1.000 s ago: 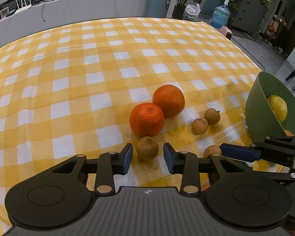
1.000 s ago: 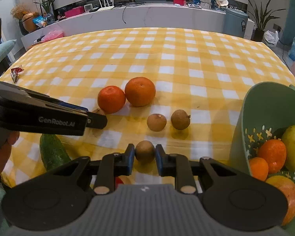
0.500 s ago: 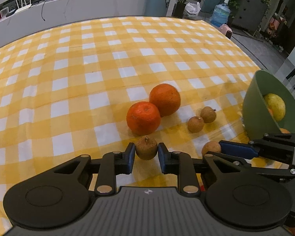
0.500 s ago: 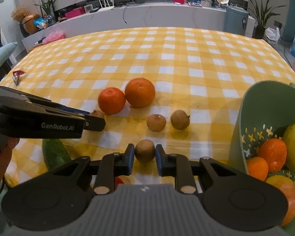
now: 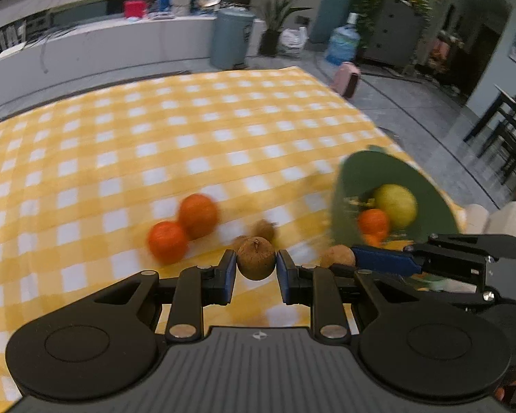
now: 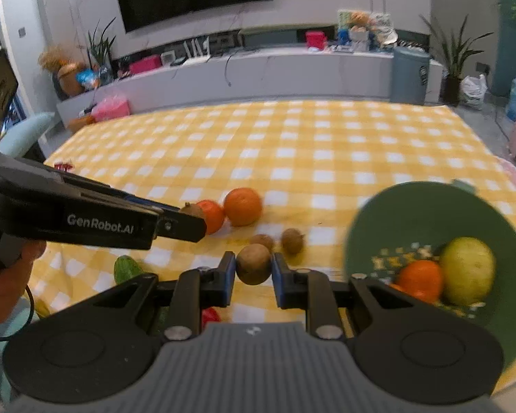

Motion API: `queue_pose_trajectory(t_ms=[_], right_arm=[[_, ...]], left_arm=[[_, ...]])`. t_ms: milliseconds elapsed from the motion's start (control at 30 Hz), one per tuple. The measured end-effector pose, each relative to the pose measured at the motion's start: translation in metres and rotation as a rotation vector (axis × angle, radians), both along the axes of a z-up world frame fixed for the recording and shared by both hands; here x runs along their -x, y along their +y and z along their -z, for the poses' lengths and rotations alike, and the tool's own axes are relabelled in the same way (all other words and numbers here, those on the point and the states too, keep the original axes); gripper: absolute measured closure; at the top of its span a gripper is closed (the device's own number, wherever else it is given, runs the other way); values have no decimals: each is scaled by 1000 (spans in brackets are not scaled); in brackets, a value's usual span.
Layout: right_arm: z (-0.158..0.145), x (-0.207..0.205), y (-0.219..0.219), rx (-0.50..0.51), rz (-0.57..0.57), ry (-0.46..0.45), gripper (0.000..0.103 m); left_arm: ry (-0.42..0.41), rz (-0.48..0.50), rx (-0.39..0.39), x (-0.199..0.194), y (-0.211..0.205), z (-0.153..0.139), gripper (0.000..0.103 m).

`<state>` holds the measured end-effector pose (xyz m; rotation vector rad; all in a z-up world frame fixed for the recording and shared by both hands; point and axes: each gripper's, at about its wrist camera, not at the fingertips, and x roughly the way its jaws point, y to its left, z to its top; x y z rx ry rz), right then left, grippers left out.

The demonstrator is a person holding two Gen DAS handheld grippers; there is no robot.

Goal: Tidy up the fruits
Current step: 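Carry the kiwi in the left tool while the right tool carries its kiwi to the colander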

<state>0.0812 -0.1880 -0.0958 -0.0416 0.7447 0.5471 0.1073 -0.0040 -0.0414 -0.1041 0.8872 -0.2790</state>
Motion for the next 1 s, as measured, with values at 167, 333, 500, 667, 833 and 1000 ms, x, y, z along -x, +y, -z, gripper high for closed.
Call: queue_pose_trajectory(t_ms=[167,333,500,667,833,1000], right_arm=[[-15,4,-42,-3,70,-33,84],[-21,1,-84,34,127,-41,84],[-16,-12,-113,71,182,-6,84],[-1,-28,-124,116,202,43,84],[14,-41,-122,163,195,87,84],[28,-53,-118,226,170,124,84]], left_arm=[[-25,81,15,-2,-37,-11,76],[-30,151,18,-15,-72,-14,76],[-19,208,-21,-32,-105,-10,75],[6,249,-110,-47,-134,3,76],[67,256,-165,-61,-146,21,76],[92,271,-239,-71,-155,32,75]])
